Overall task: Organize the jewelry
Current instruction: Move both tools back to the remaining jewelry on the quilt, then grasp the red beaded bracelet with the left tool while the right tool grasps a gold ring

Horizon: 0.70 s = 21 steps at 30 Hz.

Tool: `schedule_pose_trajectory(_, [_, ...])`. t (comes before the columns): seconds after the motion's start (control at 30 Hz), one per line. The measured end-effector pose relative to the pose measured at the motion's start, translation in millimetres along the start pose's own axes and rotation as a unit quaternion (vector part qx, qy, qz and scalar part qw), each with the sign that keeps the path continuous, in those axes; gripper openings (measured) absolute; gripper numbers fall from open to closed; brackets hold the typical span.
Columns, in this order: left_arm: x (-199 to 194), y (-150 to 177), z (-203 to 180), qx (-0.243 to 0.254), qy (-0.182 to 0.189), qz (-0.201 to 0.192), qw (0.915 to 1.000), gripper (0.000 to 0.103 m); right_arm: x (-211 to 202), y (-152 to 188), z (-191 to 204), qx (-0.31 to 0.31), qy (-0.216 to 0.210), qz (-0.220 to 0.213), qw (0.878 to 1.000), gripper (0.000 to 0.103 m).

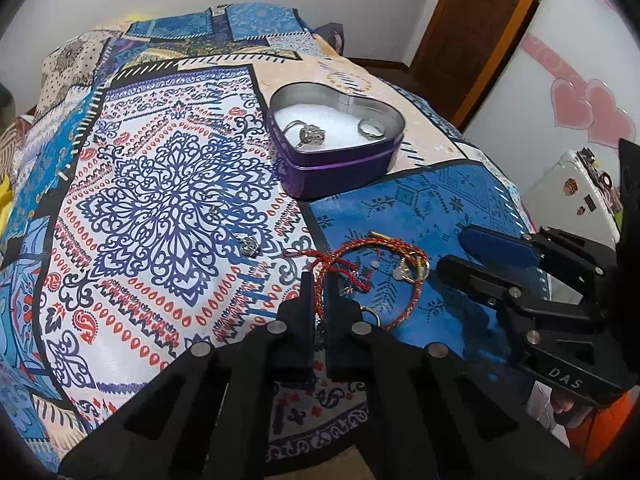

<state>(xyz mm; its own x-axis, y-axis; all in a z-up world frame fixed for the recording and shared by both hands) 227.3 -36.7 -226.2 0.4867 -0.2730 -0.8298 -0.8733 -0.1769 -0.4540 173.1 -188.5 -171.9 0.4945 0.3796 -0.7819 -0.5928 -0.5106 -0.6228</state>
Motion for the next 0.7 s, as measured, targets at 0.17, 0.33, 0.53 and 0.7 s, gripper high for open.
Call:
schedule_pose_trajectory(0.17, [-21,6,5,-0.006,0.006,-0.03,0.9995,0.001,2,0,7,-0.014,-0.009,0.006,1.0,0.032])
schedule_pose_trajectory(0.33, [-43,7,14,-0.01,-0.001,-0.056,0.9984,0.001,8,-2,17,-0.032,-0.006,0.01,0.999,0.032])
schedule_pose_trajectory(0.53, [-65,9,17,-0.005,0.001,-0.074,0.9972,0.001,14,-9,26,-0.041,-0.018,0.012,0.999,0.032])
schedule_pose_trajectory(0.7, [-73,11,19,-0.001,-0.007,-0.087,0.9962,0.001,23,-13,31,-0.051,-0.013,0.002,0.999,0.032])
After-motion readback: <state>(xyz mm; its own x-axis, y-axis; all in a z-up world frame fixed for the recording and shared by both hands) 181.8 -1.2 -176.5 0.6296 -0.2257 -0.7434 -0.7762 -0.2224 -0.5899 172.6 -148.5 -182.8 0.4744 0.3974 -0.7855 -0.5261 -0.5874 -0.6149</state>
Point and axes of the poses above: each gripper's, at about its wrist camera, not at the fingertips, and x roughly the way its jaws point, z to its left, y to its underside, the point moved 1 cm from there along x, roughly the way its jaws point, and after that the axes turned 15 degrees about -x, right-handed, at the moved point
